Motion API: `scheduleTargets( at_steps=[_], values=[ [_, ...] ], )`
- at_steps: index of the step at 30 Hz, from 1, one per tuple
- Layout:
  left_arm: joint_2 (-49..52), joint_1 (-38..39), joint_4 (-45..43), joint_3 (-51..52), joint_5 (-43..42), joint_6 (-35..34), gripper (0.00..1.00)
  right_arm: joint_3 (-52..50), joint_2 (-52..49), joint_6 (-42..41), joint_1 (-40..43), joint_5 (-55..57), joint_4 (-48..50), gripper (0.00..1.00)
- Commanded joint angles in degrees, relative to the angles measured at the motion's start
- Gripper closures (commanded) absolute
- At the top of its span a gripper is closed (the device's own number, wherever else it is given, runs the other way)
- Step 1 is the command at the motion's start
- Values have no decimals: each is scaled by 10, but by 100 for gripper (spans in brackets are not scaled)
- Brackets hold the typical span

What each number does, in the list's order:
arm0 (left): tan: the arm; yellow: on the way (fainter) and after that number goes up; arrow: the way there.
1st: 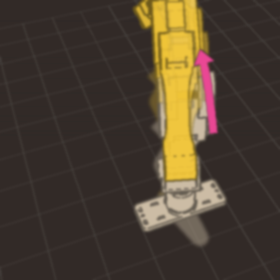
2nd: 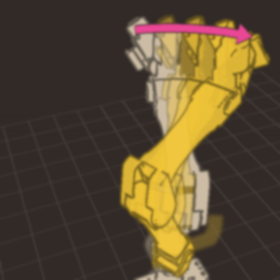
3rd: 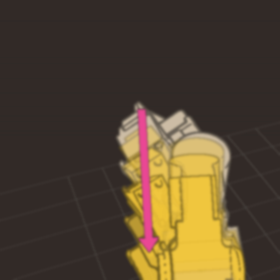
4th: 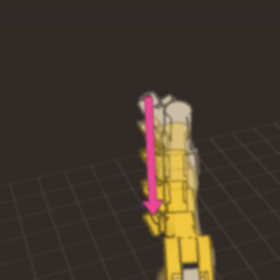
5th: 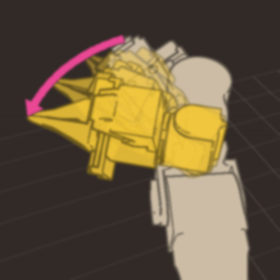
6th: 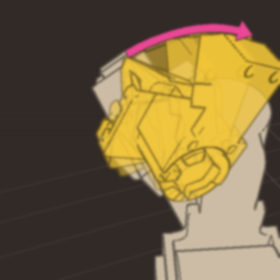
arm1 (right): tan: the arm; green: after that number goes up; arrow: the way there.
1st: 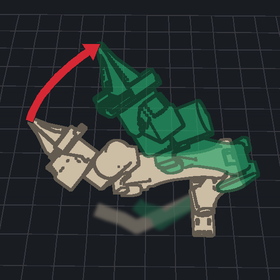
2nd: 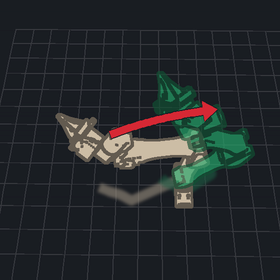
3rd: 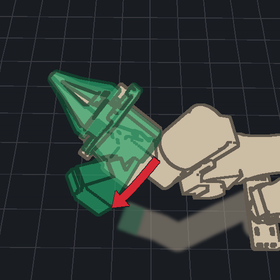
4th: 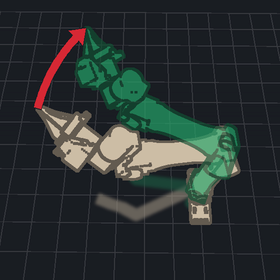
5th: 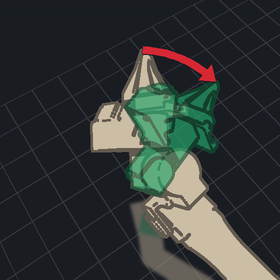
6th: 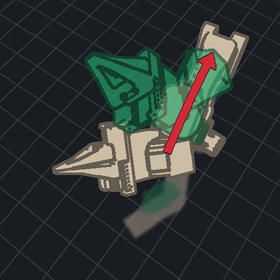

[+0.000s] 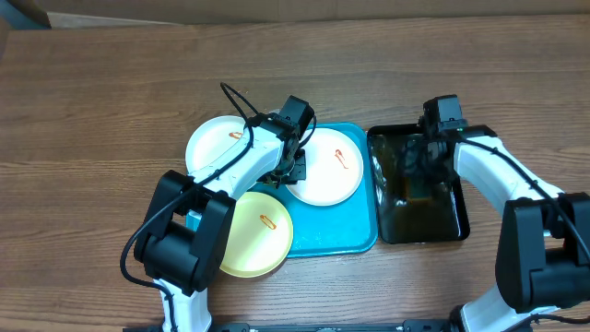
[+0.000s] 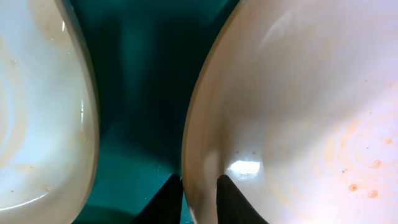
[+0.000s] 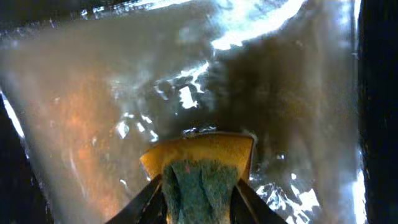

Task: Clean dirty plates on tray and stack at the side
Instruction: 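Grasp the green-and-yellow sponge with the right gripper in the water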

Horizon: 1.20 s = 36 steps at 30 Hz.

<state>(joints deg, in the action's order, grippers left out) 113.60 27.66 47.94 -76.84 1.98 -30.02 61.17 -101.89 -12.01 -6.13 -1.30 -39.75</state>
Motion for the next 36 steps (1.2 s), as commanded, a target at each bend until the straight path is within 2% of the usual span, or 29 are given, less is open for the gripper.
scheduleTargets(
  at_steps=[1, 2, 4, 14, 17, 19, 20, 22, 24, 30, 36],
  values=[
    [7, 0, -2, 3, -5, -4, 77, 40, -2, 0, -2, -3, -33, 63],
    [7, 0, -2, 3, -5, -4, 77, 39, -2, 0, -2, -3, -41, 55],
    [7, 0, -2, 3, -5, -4, 76, 37, -2, 0, -2, -3, -55, 50],
    [7, 0, -2, 3, -5, -4, 73, -11, -3, 0, -2, -3, -32, 50],
    [7, 0, -2, 3, -5, -4, 70, -20, -3, 0, -2, -3, -23, 58],
    [7, 0, -2, 3, -6, -4, 68, -19, -3, 0, -2, -3, -20, 74],
    [7, 0, -2, 3, -6, -4, 67, -19, -3, 0, -2, -3, -19, 78],
    [7, 0, -2, 3, -5, -4, 70, -19, -2, 0, -2, -3, -19, 84],
    [7, 0, -2, 3, -5, -4, 80, -19, -2, 0, -2, -3, -19, 96],
    [7, 0, -2, 3, -5, -4, 95, -19, -2, 0, -2, -3, -12, 96],
    [7, 0, -3, 3, -6, -4, 96, 13, -2, 0, -2, -3, -45, 96]
  ],
)
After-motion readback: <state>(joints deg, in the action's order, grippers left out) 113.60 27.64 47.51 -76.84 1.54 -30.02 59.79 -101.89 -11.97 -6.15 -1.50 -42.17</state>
